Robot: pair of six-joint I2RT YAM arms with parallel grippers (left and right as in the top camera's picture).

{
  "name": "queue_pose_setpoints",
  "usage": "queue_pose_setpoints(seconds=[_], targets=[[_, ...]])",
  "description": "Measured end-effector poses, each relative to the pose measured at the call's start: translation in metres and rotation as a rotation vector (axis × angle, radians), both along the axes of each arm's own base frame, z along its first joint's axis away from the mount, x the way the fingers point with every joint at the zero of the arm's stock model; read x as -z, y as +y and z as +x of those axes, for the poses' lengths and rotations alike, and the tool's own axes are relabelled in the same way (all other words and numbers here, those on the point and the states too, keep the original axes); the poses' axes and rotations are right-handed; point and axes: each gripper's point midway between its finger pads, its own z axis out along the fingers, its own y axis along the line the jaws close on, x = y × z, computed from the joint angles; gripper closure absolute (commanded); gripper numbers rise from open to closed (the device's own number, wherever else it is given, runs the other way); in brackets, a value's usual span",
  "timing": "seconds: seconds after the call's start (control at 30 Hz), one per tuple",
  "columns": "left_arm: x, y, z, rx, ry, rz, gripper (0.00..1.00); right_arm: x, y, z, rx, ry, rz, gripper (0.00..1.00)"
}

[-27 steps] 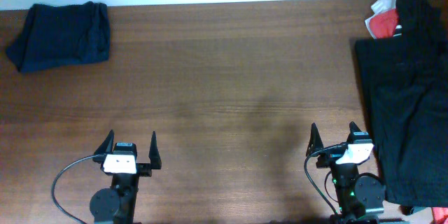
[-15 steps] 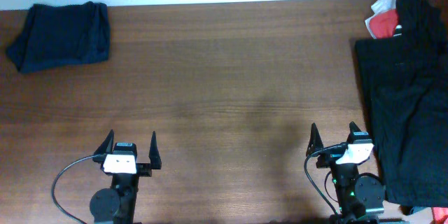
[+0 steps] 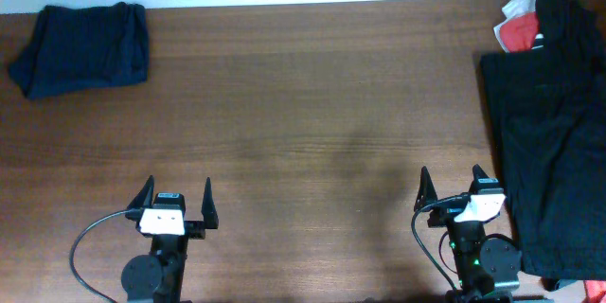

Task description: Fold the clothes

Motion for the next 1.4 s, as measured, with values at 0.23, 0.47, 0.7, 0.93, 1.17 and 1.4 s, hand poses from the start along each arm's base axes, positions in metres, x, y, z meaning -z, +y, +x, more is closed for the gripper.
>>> queue_pose_setpoints(seconds=[0.23, 0.47, 0.7, 0.93, 1.17, 1.4], targets=[[0.000, 0.000, 0.000, 0.000, 0.000, 0.000, 0.01, 0.000, 0.000, 0.000, 0.000, 0.000, 0.000, 0.01], [0.000, 0.000, 0.000, 0.000, 0.000, 0.000, 0.01, 0.000, 0.000, 0.000, 0.000, 0.000, 0.000, 0.01], [0.000, 0.000, 0.000, 0.000, 0.000, 0.000, 0.01, 0.000, 0.000, 0.000, 0.000, 0.000, 0.000, 0.01], [0.000, 0.000, 0.000, 0.000, 0.000, 0.000, 0.01, -0.001, 0.008, 0.000, -0.045, -0.005, 0.004, 0.01], [0.000, 0.000, 0.000, 0.000, 0.000, 0.000, 0.01, -0.015, 0.082, -0.023, -0.488, 0.009, 0.245, 0.01], [0.000, 0.000, 0.000, 0.000, 0.000, 0.000, 0.01, -0.015, 0.089, -0.028, -0.531, 0.041, 0.329, 0.01]])
